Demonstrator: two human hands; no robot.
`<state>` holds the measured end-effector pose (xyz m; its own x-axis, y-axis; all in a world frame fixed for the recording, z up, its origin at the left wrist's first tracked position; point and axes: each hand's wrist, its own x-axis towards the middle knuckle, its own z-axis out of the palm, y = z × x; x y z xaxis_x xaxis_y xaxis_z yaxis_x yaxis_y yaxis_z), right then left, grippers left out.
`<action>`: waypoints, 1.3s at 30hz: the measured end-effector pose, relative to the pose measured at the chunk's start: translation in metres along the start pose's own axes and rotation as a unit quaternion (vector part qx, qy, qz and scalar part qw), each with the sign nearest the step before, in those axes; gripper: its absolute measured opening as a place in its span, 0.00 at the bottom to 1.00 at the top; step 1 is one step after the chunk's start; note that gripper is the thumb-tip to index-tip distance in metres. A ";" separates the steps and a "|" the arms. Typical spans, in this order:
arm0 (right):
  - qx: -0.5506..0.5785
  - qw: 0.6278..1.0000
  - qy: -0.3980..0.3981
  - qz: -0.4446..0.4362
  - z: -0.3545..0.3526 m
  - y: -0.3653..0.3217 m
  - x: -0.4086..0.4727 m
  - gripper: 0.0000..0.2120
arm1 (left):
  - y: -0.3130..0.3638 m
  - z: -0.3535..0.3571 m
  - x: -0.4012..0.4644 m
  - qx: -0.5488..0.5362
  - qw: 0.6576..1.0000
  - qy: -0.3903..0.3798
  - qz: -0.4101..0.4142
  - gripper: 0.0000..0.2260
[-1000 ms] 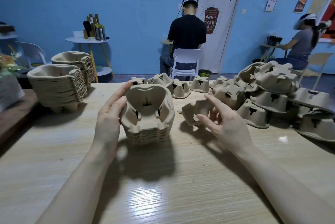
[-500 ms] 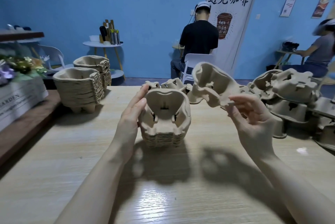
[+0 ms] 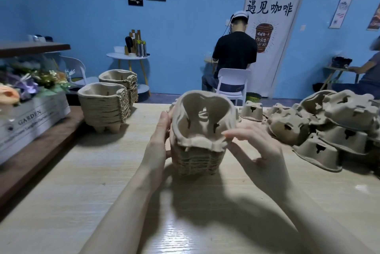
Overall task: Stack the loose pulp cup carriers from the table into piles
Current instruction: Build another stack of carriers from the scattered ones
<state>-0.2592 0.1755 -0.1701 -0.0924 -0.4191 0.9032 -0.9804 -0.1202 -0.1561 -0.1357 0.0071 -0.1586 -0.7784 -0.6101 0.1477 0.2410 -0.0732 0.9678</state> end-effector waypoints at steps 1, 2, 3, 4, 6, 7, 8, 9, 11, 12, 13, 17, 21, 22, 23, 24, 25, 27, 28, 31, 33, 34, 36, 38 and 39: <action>-0.008 1.000 -0.003 0.004 0.000 0.001 -0.003 0.07 | 0.000 -0.001 0.001 0.002 1.000 -0.004 0.000 0.23; -0.009 1.000 -0.005 0.011 0.001 0.002 -0.004 0.09 | 0.000 -0.001 0.000 0.002 1.000 -0.009 0.000 0.23; -0.003 1.000 -0.006 0.020 0.001 0.002 -0.005 0.11 | 0.000 -0.001 0.000 0.001 1.000 -0.015 0.003 0.22; 0.010 0.999 -0.006 0.032 0.002 0.003 -0.007 0.13 | 0.000 -0.001 -0.001 0.001 1.000 -0.021 0.008 0.22; 0.046 0.997 -0.007 0.063 0.002 0.003 -0.009 0.14 | -0.001 -0.001 -0.001 0.002 0.999 -0.023 0.023 0.22; 0.062 0.995 -0.007 0.080 0.002 0.003 -0.010 0.15 | -0.002 -0.002 -0.001 0.007 0.999 -0.018 0.031 0.21; 0.073 0.993 -0.008 0.096 0.003 0.003 -0.012 0.15 | -0.003 -0.002 -0.001 0.017 0.999 -0.012 0.037 0.21; 0.083 0.990 -0.009 0.114 0.003 0.003 -0.014 0.16 | -0.004 -0.002 -0.002 0.025 0.999 -0.009 0.043 0.21; 0.104 0.983 -0.013 0.149 0.003 0.002 -0.017 0.18 | -0.003 -0.001 -0.005 0.032 0.998 -0.003 0.053 0.20; 0.116 0.979 -0.020 0.166 0.003 0.001 -0.018 0.19 | -0.003 -0.002 -0.005 0.031 0.998 0.001 0.057 0.18; 0.128 0.974 -0.033 0.184 0.003 0.000 -0.019 0.20 | -0.002 -0.002 -0.006 0.028 0.998 0.003 0.058 0.16; 0.183 0.942 -0.087 0.269 0.002 -0.001 -0.017 0.26 | 0.003 -0.001 -0.003 0.054 0.997 0.003 0.059 0.17; 0.229 0.911 -0.118 0.322 0.003 -0.003 -0.016 0.30 | 0.003 -0.006 0.001 0.076 0.996 0.000 0.053 0.17; 0.233 0.905 -0.128 0.331 0.004 -0.005 -0.016 0.31 | 0.002 -0.009 0.002 0.080 0.995 -0.001 0.051 0.17; 0.234 0.902 -0.133 0.336 0.005 -0.006 -0.016 0.32 | 0.000 -0.011 0.001 0.084 0.995 -0.001 0.052 0.17; 0.237 0.901 -0.133 0.339 0.005 -0.007 -0.015 0.32 | -0.001 -0.013 0.000 0.085 0.995 0.001 0.057 0.18; 0.243 0.899 -0.130 0.341 0.006 -0.008 -0.015 0.32 | -0.003 -0.014 -0.001 0.085 0.994 0.005 0.062 0.18; 0.261 0.893 -0.123 0.346 0.008 -0.011 -0.015 0.31 | -0.006 -0.015 -0.002 0.074 0.995 0.016 0.068 0.17; 0.271 0.889 -0.117 0.349 0.010 -0.012 -0.015 0.30 | -0.007 -0.015 -0.002 0.068 0.995 0.023 0.070 0.17; 0.303 0.877 -0.112 0.356 0.022 -0.018 -0.012 0.29 | -0.005 -0.021 0.000 0.081 0.990 0.045 0.103 0.18; 0.306 0.877 -0.129 0.348 0.031 -0.021 -0.005 0.29 | -0.002 -0.030 0.001 0.081 0.985 0.066 0.138 0.19; 0.305 0.878 -0.136 0.343 0.037 -0.022 -0.001 0.29 | -0.001 -0.036 0.003 0.075 0.983 0.074 0.151 0.18; 0.307 0.875 -0.149 0.342 0.049 -0.024 0.008 0.30 | 0.000 -0.048 0.007 0.050 0.982 0.093 0.159 0.18; 0.309 0.869 -0.166 0.349 0.061 -0.024 0.018 0.32 | -0.002 -0.057 0.012 0.015 0.981 0.122 0.153 0.18; 0.307 0.867 -0.177 0.350 0.066 -0.023 0.024 0.31 | -0.002 -0.060 0.013 0.001 0.979 0.136 0.151 0.17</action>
<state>-0.2277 0.1087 -0.1715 -0.4620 -0.8200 0.3380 -0.4180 -0.1348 -0.8984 -0.1119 -0.0479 -0.1709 -0.4894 -0.7910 0.3673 0.4347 0.1439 0.8890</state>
